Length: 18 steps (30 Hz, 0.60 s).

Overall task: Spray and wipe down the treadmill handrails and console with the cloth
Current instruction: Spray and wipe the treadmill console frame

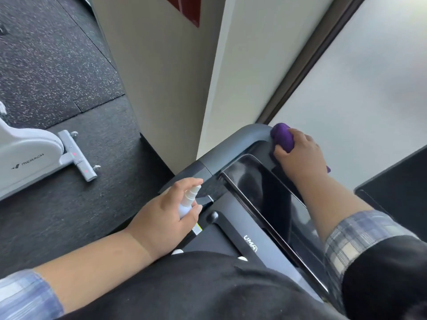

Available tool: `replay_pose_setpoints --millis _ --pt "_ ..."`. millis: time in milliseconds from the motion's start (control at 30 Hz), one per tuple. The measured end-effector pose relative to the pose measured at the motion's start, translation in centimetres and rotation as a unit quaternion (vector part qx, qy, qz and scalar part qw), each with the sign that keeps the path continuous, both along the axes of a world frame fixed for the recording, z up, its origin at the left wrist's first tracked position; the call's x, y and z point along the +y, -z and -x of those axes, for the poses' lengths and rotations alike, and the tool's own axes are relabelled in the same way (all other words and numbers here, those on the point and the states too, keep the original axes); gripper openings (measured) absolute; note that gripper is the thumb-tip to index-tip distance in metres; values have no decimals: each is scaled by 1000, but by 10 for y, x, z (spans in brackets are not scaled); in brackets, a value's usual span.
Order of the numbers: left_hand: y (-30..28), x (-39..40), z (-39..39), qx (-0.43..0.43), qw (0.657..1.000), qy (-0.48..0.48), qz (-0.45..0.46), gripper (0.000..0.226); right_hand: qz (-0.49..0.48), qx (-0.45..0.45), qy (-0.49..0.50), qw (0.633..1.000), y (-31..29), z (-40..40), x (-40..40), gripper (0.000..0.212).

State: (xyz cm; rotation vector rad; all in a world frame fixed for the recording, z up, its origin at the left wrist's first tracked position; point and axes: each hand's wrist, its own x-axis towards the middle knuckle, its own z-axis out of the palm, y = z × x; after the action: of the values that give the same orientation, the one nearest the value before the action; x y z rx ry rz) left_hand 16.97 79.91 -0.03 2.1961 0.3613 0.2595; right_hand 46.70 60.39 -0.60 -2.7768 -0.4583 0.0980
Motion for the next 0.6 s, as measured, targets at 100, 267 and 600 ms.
replay_pose_setpoints --millis 100,267,600 --pt "4 7 5 -1 1000 5 1 56 15 -19 0 1000 2 8 -2 65" --pt "9 17 21 0 1000 -25 8 54 57 -51 -181 981 5 26 49 84" --pt "8 22 17 1 994 -107 6 49 31 -11 -518 855 7 137 100 90"
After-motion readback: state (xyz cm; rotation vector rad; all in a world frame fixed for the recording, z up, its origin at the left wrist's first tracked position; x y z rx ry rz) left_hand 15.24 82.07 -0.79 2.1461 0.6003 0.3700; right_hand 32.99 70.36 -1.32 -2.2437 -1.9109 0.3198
